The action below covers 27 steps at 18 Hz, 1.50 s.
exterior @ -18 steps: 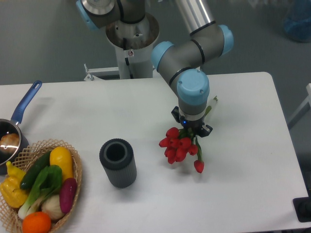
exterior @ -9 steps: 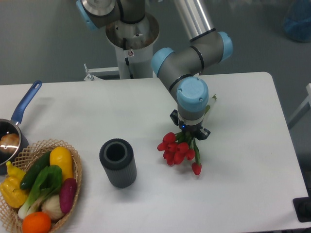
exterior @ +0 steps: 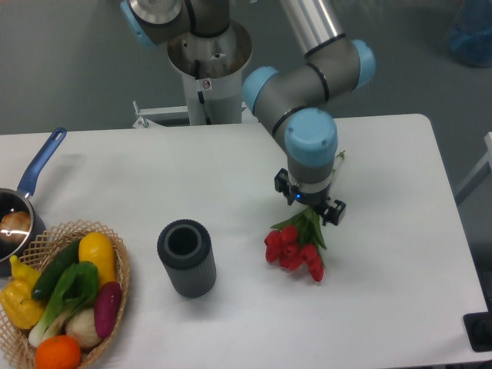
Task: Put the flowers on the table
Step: 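Open the gripper to release the tulips onto the table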
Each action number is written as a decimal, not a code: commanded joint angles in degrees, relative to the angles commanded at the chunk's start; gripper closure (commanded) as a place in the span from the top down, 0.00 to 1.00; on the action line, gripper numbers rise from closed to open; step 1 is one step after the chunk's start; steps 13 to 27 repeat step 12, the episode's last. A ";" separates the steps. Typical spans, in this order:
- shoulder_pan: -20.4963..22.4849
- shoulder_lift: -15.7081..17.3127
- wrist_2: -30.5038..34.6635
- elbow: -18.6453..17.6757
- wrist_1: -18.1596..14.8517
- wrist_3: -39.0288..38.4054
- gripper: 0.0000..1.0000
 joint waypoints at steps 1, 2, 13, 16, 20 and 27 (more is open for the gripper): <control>0.26 0.26 -1.06 0.62 0.53 -1.41 1.00; 0.44 0.79 -1.25 1.14 0.62 -1.86 1.00; 2.29 3.69 -4.94 2.20 2.21 -1.43 1.00; 2.29 3.69 -4.94 2.20 2.21 -1.43 1.00; 2.29 3.69 -4.94 2.20 2.21 -1.43 1.00; 2.29 3.69 -4.94 2.20 2.21 -1.43 1.00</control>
